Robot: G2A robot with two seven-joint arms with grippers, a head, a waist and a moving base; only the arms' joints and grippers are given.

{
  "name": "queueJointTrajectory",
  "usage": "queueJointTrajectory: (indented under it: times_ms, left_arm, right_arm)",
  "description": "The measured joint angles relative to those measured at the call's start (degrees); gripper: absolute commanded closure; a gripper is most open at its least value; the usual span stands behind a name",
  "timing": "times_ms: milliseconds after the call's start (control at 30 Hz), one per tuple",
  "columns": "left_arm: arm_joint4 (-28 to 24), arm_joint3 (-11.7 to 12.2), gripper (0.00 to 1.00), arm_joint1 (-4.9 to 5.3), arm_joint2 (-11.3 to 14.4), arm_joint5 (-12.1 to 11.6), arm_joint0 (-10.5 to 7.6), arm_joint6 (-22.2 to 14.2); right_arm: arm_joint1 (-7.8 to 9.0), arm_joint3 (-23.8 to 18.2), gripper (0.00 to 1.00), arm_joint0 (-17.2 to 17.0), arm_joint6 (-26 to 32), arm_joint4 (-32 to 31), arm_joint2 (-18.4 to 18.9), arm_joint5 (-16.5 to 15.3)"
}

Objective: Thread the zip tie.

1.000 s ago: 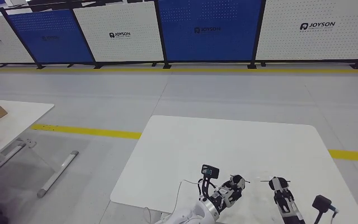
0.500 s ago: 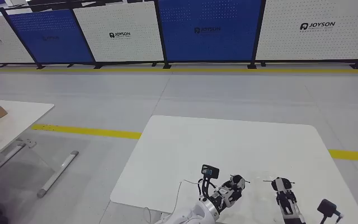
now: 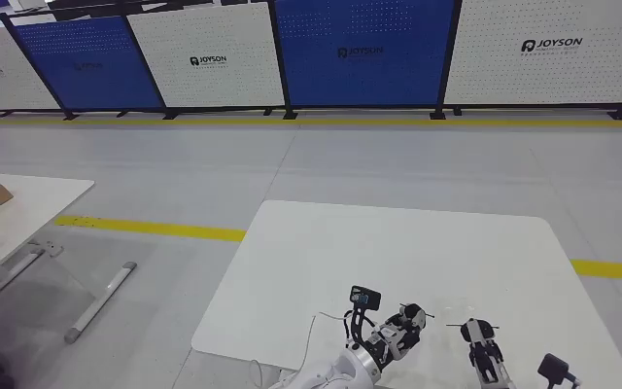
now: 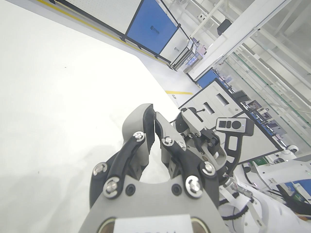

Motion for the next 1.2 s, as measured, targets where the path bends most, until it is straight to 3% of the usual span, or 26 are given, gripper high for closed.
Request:
queueJointTrajectory:
  times_ms: [333, 500, 667, 1200]
  left_arm:
    - [-0.6, -0.6, 1.0, -0.27, -0.3, -0.1, 0.36, 2.7]
    - [0.0, -0.2, 1.0, -0.38, -0.1, 0.6, 0.15, 2.1]
    - [0.0, -0.2, 1.0, -0.38, -0.1, 0.5, 0.16, 2.1]
    - [0.0, -0.2, 1.0, -0.37, -0.1, 0.5, 0.16, 2.1]
  right_arm:
    - [-0.12, -0.3, 1.0, 0.2, 0.0, 0.3, 0.0, 0.0]
    - [-1.12, -2.7, 1.0, 1.5, -5.2, 1.8, -2.2, 0.0]
    - [-1.24, -2.2, 1.0, 3.7, 2.7, 11.9, -3.5, 0.0]
    - [-2.07, -1.4, 1.0, 3.7, 0.2, 9.8, -2.8, 0.0]
